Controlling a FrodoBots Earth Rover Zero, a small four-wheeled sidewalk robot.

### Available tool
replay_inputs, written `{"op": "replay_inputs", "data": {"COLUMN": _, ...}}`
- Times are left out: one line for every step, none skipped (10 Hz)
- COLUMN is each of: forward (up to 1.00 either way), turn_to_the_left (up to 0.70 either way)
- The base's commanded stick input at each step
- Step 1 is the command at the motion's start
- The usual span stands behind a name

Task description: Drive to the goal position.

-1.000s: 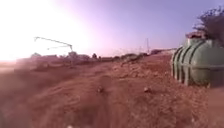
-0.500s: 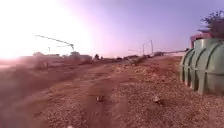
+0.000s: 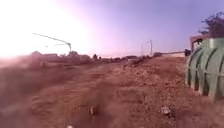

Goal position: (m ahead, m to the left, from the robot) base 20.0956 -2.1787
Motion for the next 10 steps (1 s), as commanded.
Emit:
{"op": "replay_inputs", "data": {"forward": 0.69, "turn_to_the_left": 0.00}}
{"op": "replay_inputs", "data": {"forward": 0.69, "turn_to_the_left": 0.00}}
{"op": "replay_inputs", "data": {"forward": 0.69, "turn_to_the_left": 0.00}}
{"op": "replay_inputs", "data": {"forward": 0.69, "turn_to_the_left": 0.00}}
{"op": "replay_inputs", "data": {"forward": 0.69, "turn_to_the_left": 0.00}}
{"op": "replay_inputs", "data": {"forward": 0.69, "turn_to_the_left": 0.00}}
{"op": "replay_inputs", "data": {"forward": 0.69, "turn_to_the_left": 0.00}}
{"op": "replay_inputs", "data": {"forward": 0.69, "turn_to_the_left": 0.00}}
{"op": "replay_inputs", "data": {"forward": 0.69, "turn_to_the_left": 0.00}}
{"op": "replay_inputs", "data": {"forward": 0.69, "turn_to_the_left": 0.00}}
